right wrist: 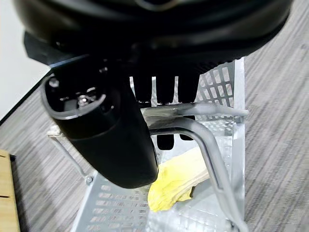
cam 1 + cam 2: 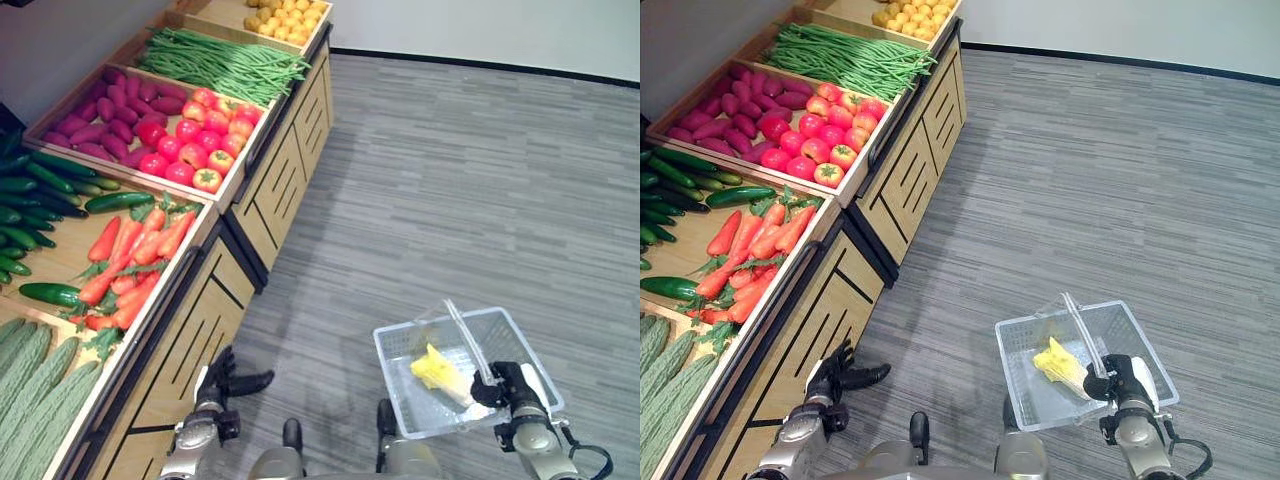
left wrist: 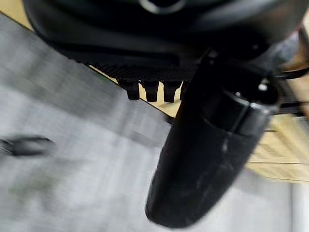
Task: Get the vegetables into the basket
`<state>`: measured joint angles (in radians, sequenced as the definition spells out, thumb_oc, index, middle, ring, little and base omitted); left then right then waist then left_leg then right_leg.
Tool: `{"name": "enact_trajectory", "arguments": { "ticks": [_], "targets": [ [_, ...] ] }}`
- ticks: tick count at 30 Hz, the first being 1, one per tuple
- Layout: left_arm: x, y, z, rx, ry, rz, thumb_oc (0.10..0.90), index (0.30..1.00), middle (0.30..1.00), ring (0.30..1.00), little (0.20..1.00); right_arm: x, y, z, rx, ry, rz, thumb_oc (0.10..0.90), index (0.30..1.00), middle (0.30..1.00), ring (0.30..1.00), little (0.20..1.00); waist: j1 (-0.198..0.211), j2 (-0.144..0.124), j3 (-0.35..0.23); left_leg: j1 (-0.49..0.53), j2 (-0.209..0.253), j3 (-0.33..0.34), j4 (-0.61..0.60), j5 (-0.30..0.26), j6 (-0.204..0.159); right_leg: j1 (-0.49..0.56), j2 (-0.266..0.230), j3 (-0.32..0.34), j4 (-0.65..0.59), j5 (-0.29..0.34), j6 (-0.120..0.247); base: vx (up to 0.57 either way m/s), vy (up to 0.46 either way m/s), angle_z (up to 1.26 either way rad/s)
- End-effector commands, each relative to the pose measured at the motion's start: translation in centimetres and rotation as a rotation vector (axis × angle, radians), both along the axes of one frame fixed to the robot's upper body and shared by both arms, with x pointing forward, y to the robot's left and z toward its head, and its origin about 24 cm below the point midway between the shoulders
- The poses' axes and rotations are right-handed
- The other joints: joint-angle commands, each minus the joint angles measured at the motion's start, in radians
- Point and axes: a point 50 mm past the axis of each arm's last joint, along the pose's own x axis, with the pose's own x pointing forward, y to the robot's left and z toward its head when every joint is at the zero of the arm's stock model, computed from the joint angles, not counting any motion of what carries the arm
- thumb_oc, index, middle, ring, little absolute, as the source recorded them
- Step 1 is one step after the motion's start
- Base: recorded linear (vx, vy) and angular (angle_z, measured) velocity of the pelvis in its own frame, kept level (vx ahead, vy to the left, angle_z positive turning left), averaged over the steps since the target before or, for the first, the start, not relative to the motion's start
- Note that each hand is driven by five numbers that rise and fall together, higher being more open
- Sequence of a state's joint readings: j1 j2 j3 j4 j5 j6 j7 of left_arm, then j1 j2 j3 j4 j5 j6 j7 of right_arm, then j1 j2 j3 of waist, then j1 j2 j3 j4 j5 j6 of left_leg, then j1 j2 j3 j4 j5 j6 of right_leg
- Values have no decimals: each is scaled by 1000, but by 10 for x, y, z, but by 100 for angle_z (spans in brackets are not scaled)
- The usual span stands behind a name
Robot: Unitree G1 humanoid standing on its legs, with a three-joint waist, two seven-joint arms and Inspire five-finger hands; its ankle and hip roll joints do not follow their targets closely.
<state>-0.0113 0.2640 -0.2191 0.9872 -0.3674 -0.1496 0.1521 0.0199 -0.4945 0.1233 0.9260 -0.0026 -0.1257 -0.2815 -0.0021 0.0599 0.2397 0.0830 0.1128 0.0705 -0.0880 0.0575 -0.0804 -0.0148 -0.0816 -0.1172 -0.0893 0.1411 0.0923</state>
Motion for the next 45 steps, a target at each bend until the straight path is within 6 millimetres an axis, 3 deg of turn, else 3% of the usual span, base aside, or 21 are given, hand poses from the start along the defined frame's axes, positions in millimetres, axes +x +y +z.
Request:
{"name": "enact_trajectory", "arguments": {
  "ticks": [1, 7, 11, 13, 19, 22, 23, 25, 28, 33, 38, 43, 45],
  "targets": [
    [11, 22, 4, 201, 51, -89, 900, 1000, 1000, 1000, 1000, 37, -10, 33, -86, -192, 55, 400, 300, 300, 300, 300, -3, -70, -30, -54, 17, 12, 34, 20, -31, 20, -47, -8, 150, -165, 39, -28, -52, 3],
    [-43, 31, -18, 232, 298, -61, 900, 1000, 1000, 1000, 1000, 36, -10, 35, -97, -183, 88, 400, 300, 300, 300, 300, 0, -66, -24, -53, 34, 19, 50, 26, -41, 0, -26, 2, 184, -188, 21, 23, -84, 0],
    [-58, 18, -27, 149, 339, -11, 900, 1000, 1000, 1000, 1000, 29, -10, 31, -105, -146, 110, 400, 300, 300, 300, 300, 2, -62, -24, -51, 51, 11, 39, 47, -52, 5, -9, -7, 178, -197, 11, 37, -115, -7],
    [-57, 7, -29, 117, 329, -33, 900, 1000, 1000, 1000, 1000, 24, -11, 29, -106, -122, 115, 400, 300, 300, 300, 300, 3, -59, -22, -56, 56, -2, 39, 53, -55, 9, -2, -22, 182, -207, 4, 34, -102, 5],
    [-46, 7, -25, 104, 280, -9, 900, 1000, 1000, 1000, 1000, 19, -11, 25, -115, -88, 136, 400, 300, 300, 300, 300, 12, -68, 0, -114, 48, -17, 107, 59, -59, 24, -16, -71, 174, -208, -9, -2, -63, 22],
    [-45, 5, -26, 95, 285, -19, 900, 1000, 1000, 1000, 1000, 13, -13, 23, -106, -86, 98, 400, 300, 300, 300, 300, 2, -76, 13, -166, 55, 116, 150, 60, -50, 50, -37, -136, 163, -213, -6, -16, -19, 58],
    [-43, 5, -25, 105, 287, -37, 900, 1000, 1000, 1000, 1000, 9, -13, 20, -97, -79, 77, 400, 300, 300, 300, 300, -7, -75, 17, -173, 71, 202, 147, 72, -50, 60, -43, -163, 159, -212, -3, 0, 20, 111],
    [-43, 5, -25, 114, 284, -41, 900, 1000, 1000, 1000, 1000, 10, -8, 18, -86, -84, 83, 400, 300, 300, 300, 300, -3, -79, 15, -199, 74, 234, 151, 85, -51, 65, -48, -184, 145, -205, 5, 44, 82, 85],
    [-47, 8, -25, 116, 290, -20, 900, 1000, 1000, 1000, 1000, 10, -4, 14, -75, -67, 90, 400, 300, 300, 300, 300, 2, -83, 8, -170, 53, 221, 120, 57, -33, 76, -56, -183, 144, -208, 21, 107, 150, 51],
    [-37, 10, -21, 140, 258, -54, 900, 1000, 1000, 1000, 1000, 4, -5, 5, -65, -14, 50, 400, 300, 300, 300, 300, 25, -110, 6, -178, 13, 219, 143, 11, 0, 98, -108, -194, 150, -202, 48, 104, 187, 13],
    [-27, 18, -17, 173, 240, -68, 900, 1000, 1000, 1000, 1000, 17, 7, 1, -38, -16, 56, 400, 300, 300, 300, 300, 49, -145, 4, -190, -22, 213, 134, -17, 28, 70, -143, -184, 173, -169, 85, 51, 169, 6],
    [-18, 23, -12, 208, 213, -79, 900, 1000, 1000, 1000, 1000, 32, 23, 0, -9, -37, 94, 400, 300, 300, 300, 300, 69, -158, 18, -151, -57, 214, 74, -33, 70, -34, -194, -139, 378, -63, 127, 46, 162, 0],
    [-12, 23, -9, 216, 193, -102, 900, 1000, 1000, 1000, 1000, 34, 25, 0, 2, -45, 97, 400, 300, 300, 300, 300, 63, -148, 26, -134, -73, 173, 62, -38, 83, -77, -188, -75, 469, -21, 128, 118, 79, -2]
  ]
}}
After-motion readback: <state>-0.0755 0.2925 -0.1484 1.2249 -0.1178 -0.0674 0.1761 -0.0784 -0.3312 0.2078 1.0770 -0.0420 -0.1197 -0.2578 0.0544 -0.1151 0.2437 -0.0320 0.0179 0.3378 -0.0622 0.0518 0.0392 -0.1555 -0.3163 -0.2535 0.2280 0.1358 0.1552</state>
